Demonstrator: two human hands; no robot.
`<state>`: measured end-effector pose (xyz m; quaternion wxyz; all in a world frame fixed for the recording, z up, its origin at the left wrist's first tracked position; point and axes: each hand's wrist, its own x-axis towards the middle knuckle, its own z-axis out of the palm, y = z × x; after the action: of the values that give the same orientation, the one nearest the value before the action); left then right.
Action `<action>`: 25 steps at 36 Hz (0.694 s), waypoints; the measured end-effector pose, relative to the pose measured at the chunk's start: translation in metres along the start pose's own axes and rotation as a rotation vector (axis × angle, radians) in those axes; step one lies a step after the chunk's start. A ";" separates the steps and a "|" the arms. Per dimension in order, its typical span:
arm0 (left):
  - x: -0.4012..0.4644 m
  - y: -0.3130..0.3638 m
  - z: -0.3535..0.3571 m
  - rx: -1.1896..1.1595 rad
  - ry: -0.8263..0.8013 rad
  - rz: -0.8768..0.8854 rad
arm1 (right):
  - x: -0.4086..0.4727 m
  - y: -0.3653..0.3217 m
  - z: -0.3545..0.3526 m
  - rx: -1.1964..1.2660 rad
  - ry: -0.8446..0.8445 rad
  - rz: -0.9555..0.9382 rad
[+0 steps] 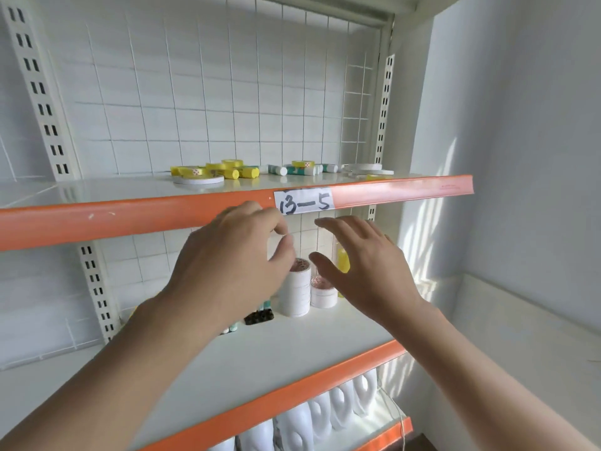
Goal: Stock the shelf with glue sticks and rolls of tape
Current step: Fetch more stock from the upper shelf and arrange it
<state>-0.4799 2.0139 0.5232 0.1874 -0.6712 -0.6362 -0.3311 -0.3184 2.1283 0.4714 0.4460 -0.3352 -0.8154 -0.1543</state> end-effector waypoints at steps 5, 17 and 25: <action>0.028 -0.006 -0.027 0.047 0.062 0.018 | 0.033 -0.006 -0.015 0.039 0.107 -0.042; 0.117 -0.049 -0.031 0.329 0.021 -0.096 | 0.129 0.019 0.012 0.022 -0.020 -0.089; 0.162 -0.081 -0.003 0.461 -0.167 -0.198 | 0.199 0.043 0.064 0.173 -0.411 -0.131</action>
<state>-0.5647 2.1398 0.6221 0.2487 -0.5702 -0.7707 -0.1377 -0.4038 2.2761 0.5993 0.2867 -0.2665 -0.9193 -0.0409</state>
